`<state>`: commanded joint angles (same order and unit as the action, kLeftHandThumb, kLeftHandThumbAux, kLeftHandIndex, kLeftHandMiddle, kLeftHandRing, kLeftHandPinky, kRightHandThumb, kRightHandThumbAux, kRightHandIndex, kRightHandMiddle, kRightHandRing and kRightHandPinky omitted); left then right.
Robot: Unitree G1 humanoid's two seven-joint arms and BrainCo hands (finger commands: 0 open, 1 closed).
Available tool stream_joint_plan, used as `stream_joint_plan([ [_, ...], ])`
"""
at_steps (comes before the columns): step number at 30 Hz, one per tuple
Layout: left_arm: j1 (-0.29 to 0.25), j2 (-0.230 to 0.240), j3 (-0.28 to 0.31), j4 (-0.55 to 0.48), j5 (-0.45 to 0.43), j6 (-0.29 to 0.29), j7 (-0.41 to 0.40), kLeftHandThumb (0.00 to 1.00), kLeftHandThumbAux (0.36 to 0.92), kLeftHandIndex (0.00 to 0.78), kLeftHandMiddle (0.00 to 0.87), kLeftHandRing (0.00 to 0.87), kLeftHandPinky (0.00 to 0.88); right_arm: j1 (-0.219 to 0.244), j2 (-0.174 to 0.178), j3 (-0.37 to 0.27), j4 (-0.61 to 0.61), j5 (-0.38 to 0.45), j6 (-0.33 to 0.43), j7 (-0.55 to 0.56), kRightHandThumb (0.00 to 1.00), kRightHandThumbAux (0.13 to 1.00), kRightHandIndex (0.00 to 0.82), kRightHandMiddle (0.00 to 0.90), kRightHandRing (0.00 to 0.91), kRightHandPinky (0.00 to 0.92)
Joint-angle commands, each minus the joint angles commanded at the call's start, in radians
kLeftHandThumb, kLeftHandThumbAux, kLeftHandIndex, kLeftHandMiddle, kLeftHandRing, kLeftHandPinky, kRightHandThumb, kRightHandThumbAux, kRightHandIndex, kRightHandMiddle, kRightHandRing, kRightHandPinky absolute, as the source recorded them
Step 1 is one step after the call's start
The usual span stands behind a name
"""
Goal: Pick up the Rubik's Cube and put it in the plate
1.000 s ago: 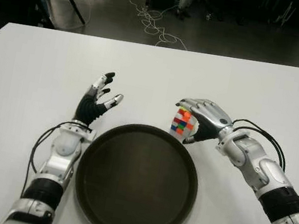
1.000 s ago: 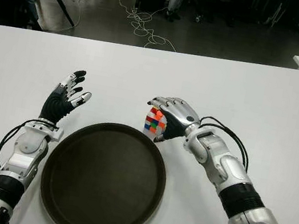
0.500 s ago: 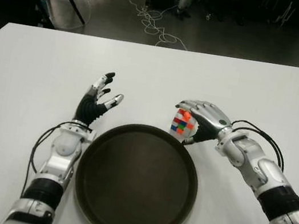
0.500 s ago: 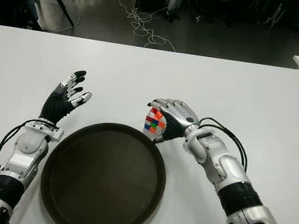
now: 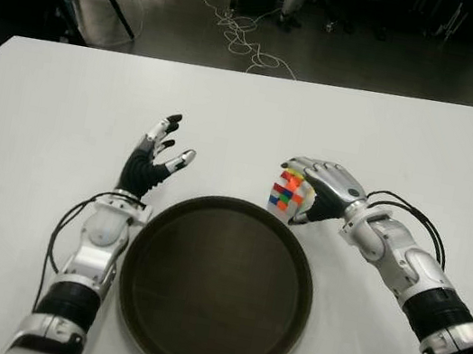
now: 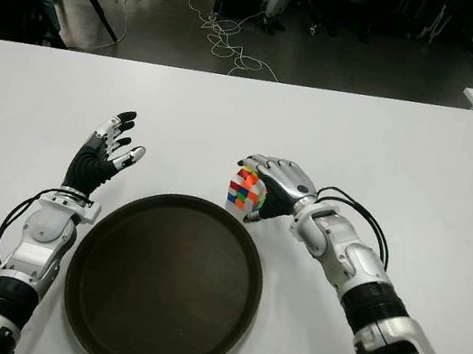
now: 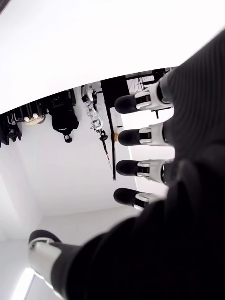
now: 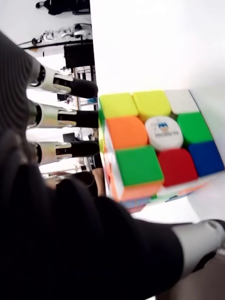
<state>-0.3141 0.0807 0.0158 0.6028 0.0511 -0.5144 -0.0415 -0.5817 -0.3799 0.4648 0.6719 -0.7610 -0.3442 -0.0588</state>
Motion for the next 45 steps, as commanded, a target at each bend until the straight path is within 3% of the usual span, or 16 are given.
stream_joint_plan([
  [15, -0.002, 0.001, -0.002, 0.009, 0.005, -0.003, 0.001, 0.000, 0.590, 0.054, 0.079, 0.023, 0.000, -0.025, 0.011, 0.000, 0.081, 0.017, -0.028, -0.036, 0.000, 0.788, 0.192, 0.208, 0.232, 0.244],
  [45, -0.006, -0.002, 0.001, 0.021, 0.012, -0.021, 0.012, 0.000, 0.633, 0.054, 0.093, 0.040, 0.006, -0.052, 0.018, 0.005, 0.166, 0.032, -0.066, -0.070, 0.000, 0.804, 0.200, 0.207, 0.232, 0.253],
])
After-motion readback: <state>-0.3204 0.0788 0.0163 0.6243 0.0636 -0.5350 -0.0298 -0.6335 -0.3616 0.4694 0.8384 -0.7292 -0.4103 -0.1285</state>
